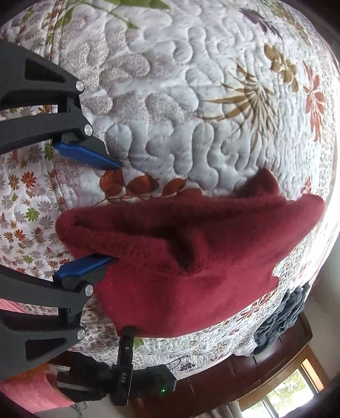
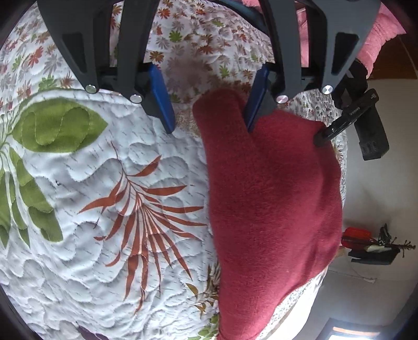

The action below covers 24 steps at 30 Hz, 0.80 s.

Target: Fold small clothes

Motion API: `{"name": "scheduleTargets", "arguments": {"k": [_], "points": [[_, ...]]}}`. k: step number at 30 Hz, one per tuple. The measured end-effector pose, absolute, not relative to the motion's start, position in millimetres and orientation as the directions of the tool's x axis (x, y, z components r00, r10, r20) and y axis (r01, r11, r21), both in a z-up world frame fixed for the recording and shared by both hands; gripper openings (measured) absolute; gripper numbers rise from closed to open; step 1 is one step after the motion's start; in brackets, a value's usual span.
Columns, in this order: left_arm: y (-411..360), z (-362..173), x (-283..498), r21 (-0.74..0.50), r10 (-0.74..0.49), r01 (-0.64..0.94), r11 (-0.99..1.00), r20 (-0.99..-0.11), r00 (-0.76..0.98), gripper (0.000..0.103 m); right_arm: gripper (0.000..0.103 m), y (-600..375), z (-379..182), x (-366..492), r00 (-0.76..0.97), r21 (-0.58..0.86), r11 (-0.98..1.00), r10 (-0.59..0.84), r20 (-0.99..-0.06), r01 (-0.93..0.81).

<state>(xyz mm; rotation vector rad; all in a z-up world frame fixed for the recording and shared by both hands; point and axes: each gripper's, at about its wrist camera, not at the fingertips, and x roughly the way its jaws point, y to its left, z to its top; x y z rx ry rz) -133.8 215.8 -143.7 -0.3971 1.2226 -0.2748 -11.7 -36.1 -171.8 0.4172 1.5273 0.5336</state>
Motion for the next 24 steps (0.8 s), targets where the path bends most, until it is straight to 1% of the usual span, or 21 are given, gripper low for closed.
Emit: {"name": "scheduleTargets", "arguments": {"k": [3,4,5,8,10,14,18,20,21,24], "points": [[214.8,-140.4,-135.7,-0.419,-0.396,-0.003,0.908,-0.860,0.323,0.064,0.053,-31.3,-167.0,-14.3,-0.018,0.559,0.826,0.559,-0.829,-0.069],[212.1,-138.6,-136.4,-0.415,-0.391,-0.006,0.910,-0.862,0.323,0.064,0.055,-31.4,-162.4,-17.4,-0.008,0.550,0.831,0.551,-0.834,-0.080],[211.5,-135.2,-137.7,-0.411,-0.385,-0.011,0.912,-0.864,0.324,0.062,0.055,-32.2,-157.8,-18.7,0.002,0.539,0.837,0.542,-0.841,-0.090],[210.8,-121.7,-145.6,-0.396,-0.367,-0.017,0.918,-0.864,0.346,0.062,0.057,-23.1,-141.6,-29.8,0.037,0.480,0.868,0.488,-0.872,-0.128],[208.7,-115.1,-150.5,-0.380,-0.349,-0.022,0.925,-0.868,0.354,0.062,0.063,-19.0,-132.3,-36.8,0.066,0.418,0.895,0.431,-0.900,-0.154],[205.0,-102.5,-161.3,-0.334,-0.299,-0.034,0.942,-0.882,0.364,0.062,0.065,-9.4,-117.4,-54.7,0.109,0.331,0.925,0.354,-0.929,-0.186],[200.1,-91.2,-175.5,-0.290,-0.248,-0.064,0.955,-0.898,0.364,0.063,0.073,0.0,-105.5,-66.8,0.148,0.252,0.944,0.286,-0.947,-0.211],[198.0,-84.7,-184.9,-0.263,-0.215,-0.084,0.961,-0.905,0.368,0.065,0.076,5.1,-99.2,-76.6,0.161,0.226,0.949,0.264,-0.951,-0.222],[195.8,-81.8,-186.5,-0.253,-0.203,-0.091,0.963,-0.907,0.369,0.065,0.079,7.4,-97.3,-78.3,0.165,0.215,0.951,0.255,-0.953,-0.224],[193.9,-72.9,-196.5,-0.223,-0.168,-0.109,0.969,-0.912,0.375,0.068,0.081,12.5,-90.0,-90.9,0.184,0.175,0.957,0.220,-0.958,-0.232]]}}
